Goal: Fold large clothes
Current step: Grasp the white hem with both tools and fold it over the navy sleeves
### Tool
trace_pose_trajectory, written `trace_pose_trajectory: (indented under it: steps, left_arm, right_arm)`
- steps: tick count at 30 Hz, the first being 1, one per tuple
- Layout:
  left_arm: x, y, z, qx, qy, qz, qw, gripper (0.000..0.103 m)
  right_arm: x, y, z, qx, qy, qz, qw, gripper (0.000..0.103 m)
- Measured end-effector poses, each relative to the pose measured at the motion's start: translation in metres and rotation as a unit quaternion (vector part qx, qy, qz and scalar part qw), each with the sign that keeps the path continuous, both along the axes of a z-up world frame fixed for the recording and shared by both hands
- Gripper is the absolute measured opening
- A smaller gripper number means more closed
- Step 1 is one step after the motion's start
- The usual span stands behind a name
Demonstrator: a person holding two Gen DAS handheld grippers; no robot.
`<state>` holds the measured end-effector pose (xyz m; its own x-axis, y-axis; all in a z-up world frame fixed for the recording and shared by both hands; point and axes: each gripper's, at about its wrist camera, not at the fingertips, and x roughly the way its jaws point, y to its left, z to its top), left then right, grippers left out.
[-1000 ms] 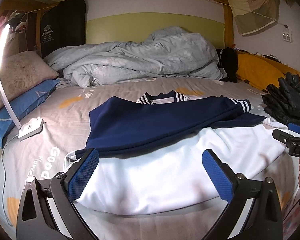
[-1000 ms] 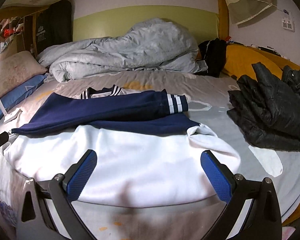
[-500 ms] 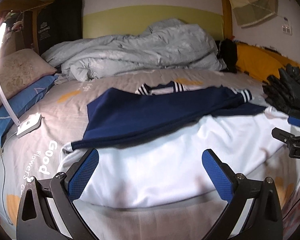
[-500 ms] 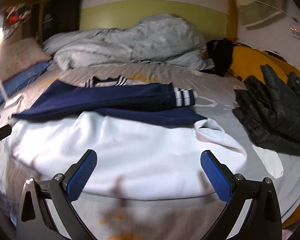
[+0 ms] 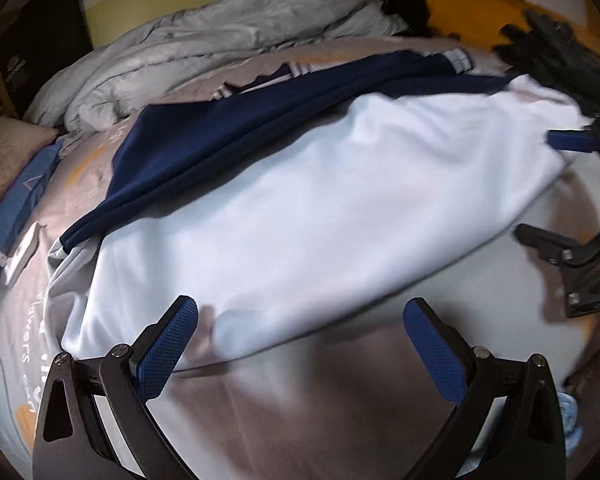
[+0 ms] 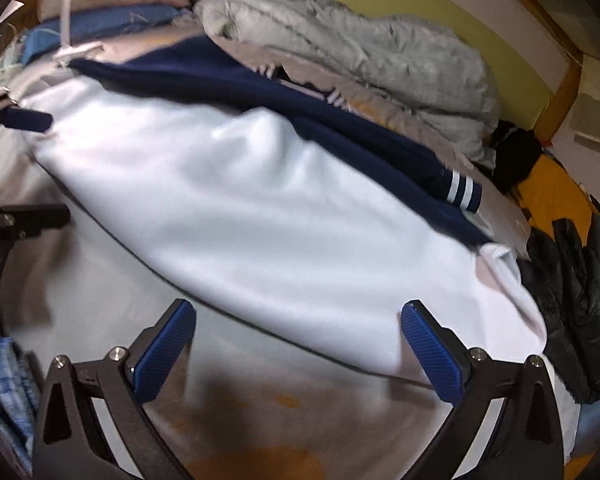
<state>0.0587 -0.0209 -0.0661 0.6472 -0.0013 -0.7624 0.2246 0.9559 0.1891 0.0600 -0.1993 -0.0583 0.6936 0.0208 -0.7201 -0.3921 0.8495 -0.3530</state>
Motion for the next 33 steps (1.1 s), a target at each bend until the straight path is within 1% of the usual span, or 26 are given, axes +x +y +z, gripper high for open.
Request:
trace_pose_trajectory:
  steps: [3, 4, 6, 7, 8, 9, 10, 11, 12, 13, 14, 15, 16, 17, 18, 19, 21, 22, 25, 27, 29, 31, 32, 33]
  left_arm:
    - [0.008, 0.011, -0.005, 0.016, -0.011, 0.035, 0.9992, 0.103]
    - [0.012, 0.017, -0.005, 0.017, -0.017, 0.052, 0.9983, 0.103]
    - [0.018, 0.025, -0.004, 0.026, -0.034, 0.084, 0.9955, 0.103]
    - [0.02, 0.029, -0.003, 0.035, -0.044, 0.102, 0.9932, 0.101]
    - [0.021, 0.033, -0.003, 0.041, -0.051, 0.115, 0.9912, 0.096]
    - [0.022, 0.038, -0.002, 0.045, -0.058, 0.131, 0.9886, 0.091]
    - [0.023, 0.044, 0.0, 0.046, -0.062, 0.145, 0.9864, 0.076]
    - [0.023, 0.049, 0.002, 0.041, -0.067, 0.156, 0.9847, 0.056]
    - [0.022, 0.052, 0.005, 0.035, -0.072, 0.161, 0.9837, 0.047]
    - [0.019, 0.055, 0.009, 0.024, -0.078, 0.161, 0.9835, 0.036]
    - [0.016, 0.055, 0.013, 0.018, -0.089, 0.162, 0.9827, 0.026]
    - [0.012, 0.054, 0.019, 0.016, -0.104, 0.164, 0.9809, 0.021]
    - [0.008, 0.053, 0.026, 0.017, -0.122, 0.162, 0.9791, 0.018]
    - [0.003, 0.051, 0.034, 0.016, -0.137, 0.161, 0.9773, 0.016]
    - [0.0, 0.05, 0.04, 0.01, -0.143, 0.162, 0.9762, 0.015]
    - [-0.006, 0.053, 0.05, -0.007, -0.145, 0.167, 0.9753, 0.014]
    - [-0.016, 0.064, 0.068, -0.04, -0.142, 0.169, 0.9746, 0.014]
    - [-0.021, 0.067, 0.076, -0.046, -0.139, 0.169, 0.9747, 0.013]
    - [-0.044, 0.077, 0.093, -0.064, -0.127, 0.159, 0.9769, 0.014]
    - [-0.057, 0.079, 0.1, -0.056, -0.122, 0.152, 0.9792, 0.014]
    - [-0.061, 0.08, 0.105, -0.048, -0.112, 0.143, 0.9822, 0.014]
    - [-0.052, 0.085, 0.11, -0.05, -0.097, 0.139, 0.9842, 0.014]
    - [-0.044, 0.087, 0.112, -0.047, -0.091, 0.139, 0.985, 0.014]
    - [-0.03, 0.087, 0.113, -0.035, -0.084, 0.136, 0.9866, 0.015]
  right_arm:
    - [0.005, -0.008, -0.001, 0.002, -0.011, -0.018, 1.0, 0.103]
    - [0.008, -0.012, 0.0, -0.002, -0.02, -0.031, 0.999, 0.103]
    - [0.017, -0.023, 0.002, -0.022, -0.049, -0.076, 0.996, 0.103]
    - [0.02, -0.027, 0.002, -0.03, -0.056, -0.091, 0.994, 0.103]
    - [0.025, -0.035, 0.002, -0.039, -0.065, -0.117, 0.99, 0.102]
    - [0.029, -0.043, 0.003, -0.045, -0.075, -0.139, 0.986, 0.099]
    - [0.03, -0.048, 0.004, -0.048, -0.081, -0.148, 0.985, 0.089]
    - [0.032, -0.054, 0.005, -0.053, -0.087, -0.158, 0.982, 0.078]
    - [0.034, -0.056, 0.006, -0.053, -0.087, -0.161, 0.982, 0.07]
    - [0.033, -0.06, 0.007, -0.047, -0.085, -0.16, 0.982, 0.045]
    - [0.034, -0.064, 0.009, -0.04, -0.082, -0.166, 0.982, 0.034]
    - [0.034, -0.066, 0.011, -0.033, -0.083, -0.173, 0.981, 0.031]
    - [0.033, -0.068, 0.016, -0.019, -0.085, -0.178, 0.98, 0.023]
    - [0.03, -0.069, 0.024, -0.002, -0.091, -0.181, 0.979, 0.019]
    - [0.023, -0.068, 0.032, 0.008, -0.103, -0.179, 0.978, 0.019]
    - [0.014, -0.066, 0.045, 0.017, -0.129, -0.172, 0.976, 0.018]
    - [0.001, -0.063, 0.064, 0.029, -0.154, -0.166, 0.974, 0.018]
    - [-0.01, -0.064, 0.077, 0.047, -0.162, -0.162, 0.972, 0.018]
    - [-0.031, -0.064, 0.096, 0.066, -0.169, -0.153, 0.971, 0.018]
    - [-0.042, -0.062, 0.106, 0.066, -0.172, -0.14, 0.973, 0.018]
    - [-0.047, -0.054, 0.113, 0.053, -0.177, -0.124, 0.975, 0.018]
    - [-0.04, -0.046, 0.118, 0.041, -0.177, -0.115, 0.977, 0.018]
    - [-0.03, -0.042, 0.12, 0.039, -0.174, -0.114, 0.977, 0.018]
    - [-0.022, -0.04, 0.121, 0.038, -0.174, -0.114, 0.977, 0.018]
